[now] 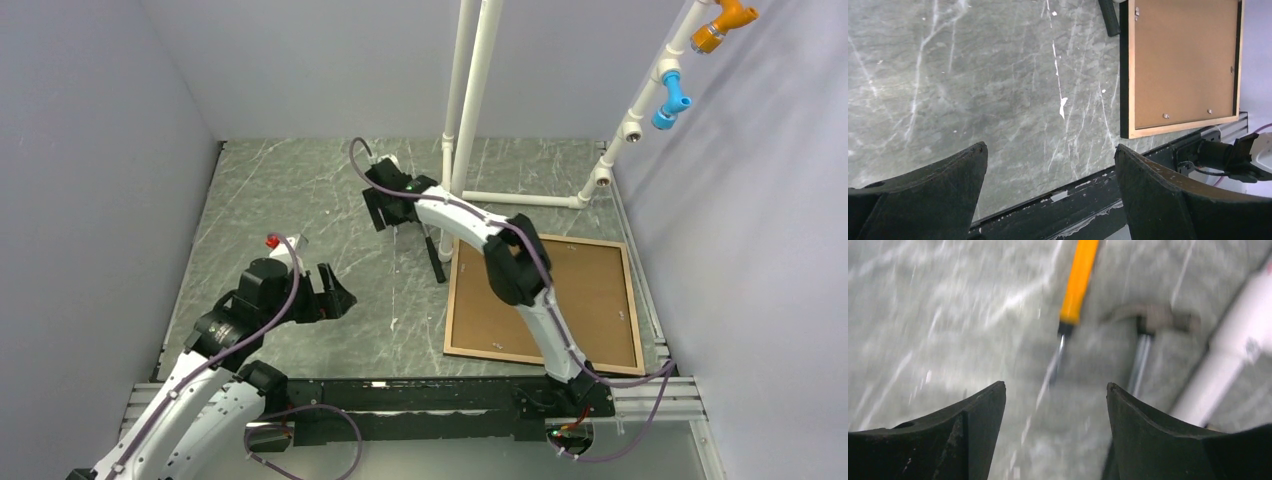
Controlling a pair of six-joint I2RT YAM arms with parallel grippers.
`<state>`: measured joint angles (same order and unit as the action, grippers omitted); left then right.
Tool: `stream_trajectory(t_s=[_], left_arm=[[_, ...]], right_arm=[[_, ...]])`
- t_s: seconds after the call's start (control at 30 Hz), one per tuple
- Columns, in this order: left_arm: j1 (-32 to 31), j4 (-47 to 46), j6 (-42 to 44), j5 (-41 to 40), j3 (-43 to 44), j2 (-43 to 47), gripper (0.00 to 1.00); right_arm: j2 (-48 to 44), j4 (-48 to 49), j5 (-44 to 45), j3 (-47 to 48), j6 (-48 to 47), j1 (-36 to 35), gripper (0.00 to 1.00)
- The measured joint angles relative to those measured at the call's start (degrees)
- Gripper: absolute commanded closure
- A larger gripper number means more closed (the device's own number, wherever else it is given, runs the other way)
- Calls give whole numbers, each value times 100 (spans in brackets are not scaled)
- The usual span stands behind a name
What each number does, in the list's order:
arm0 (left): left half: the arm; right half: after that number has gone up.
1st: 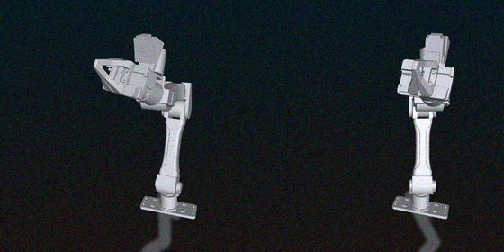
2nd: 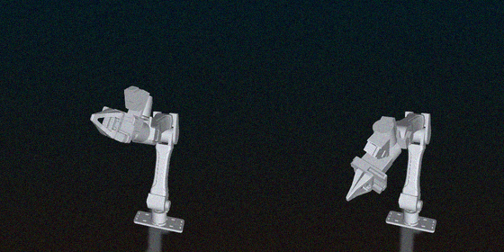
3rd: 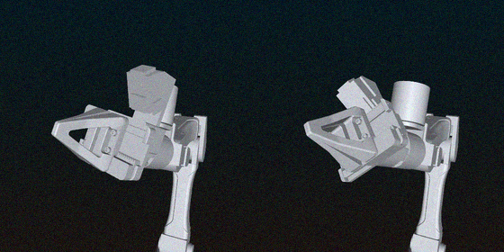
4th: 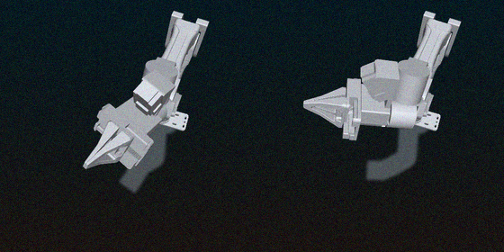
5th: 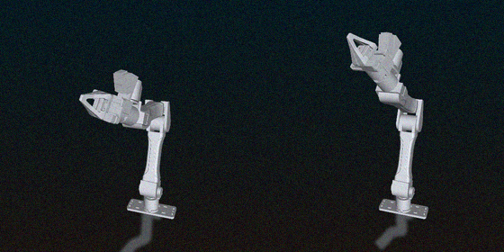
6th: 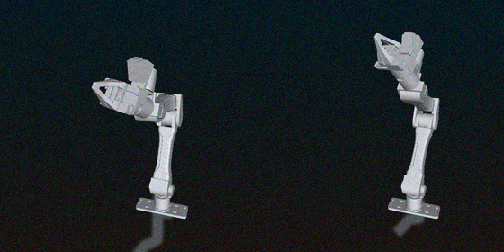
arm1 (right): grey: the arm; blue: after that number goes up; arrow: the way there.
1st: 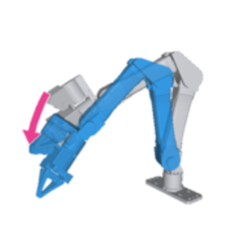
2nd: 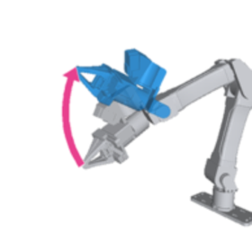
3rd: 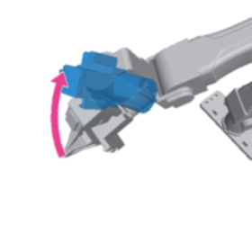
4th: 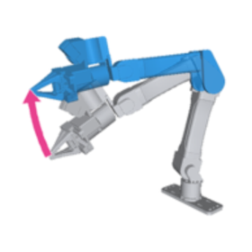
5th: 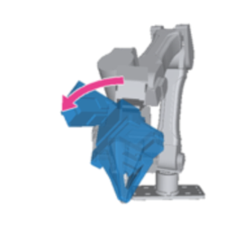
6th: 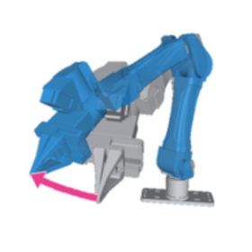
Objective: Take the photo out of the frame
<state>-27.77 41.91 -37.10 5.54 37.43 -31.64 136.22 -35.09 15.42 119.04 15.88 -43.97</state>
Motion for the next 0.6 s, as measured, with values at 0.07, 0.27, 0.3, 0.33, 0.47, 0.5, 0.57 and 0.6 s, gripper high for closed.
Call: stream_trajectory(t_s=[0.07, 0.27, 0.3, 0.33, 0.47, 0.5, 0.57, 0.6], left_arm=[[0, -186, 2, 166, -94, -94, 0], [-2, -796, 2, 697, -271, -494, 0], [-2, -903, 4, 776, -280, -557, 1], [-17, -1047, 4, 881, -291, -660, 1], [-398, -1615, 26, 1086, -299, -1088, 1], [-595, -1770, 42, 1106, -299, -1226, 1], [-981, -2046, 68, 1113, -295, -1504, 1], [-1158, -2194, 94, 1115, -286, -1659, 1]], right_arm=[[-748, -46, -109, -796, 20, -98, 23], [-3418, 83, -516, -2809, 179, -590, 22], [-3816, 114, -553, -3115, 225, -640, 20], [-4203, 101, -564, -3434, 275, -660, 19], [-5362, -59, -448, -4568, 533, -520, 15], [-5619, -90, -426, -4887, 603, -439, 14], [-6124, -225, -411, -5508, 813, -256, 14], [-6352, -286, -402, -5779, 940, -98, 12]])
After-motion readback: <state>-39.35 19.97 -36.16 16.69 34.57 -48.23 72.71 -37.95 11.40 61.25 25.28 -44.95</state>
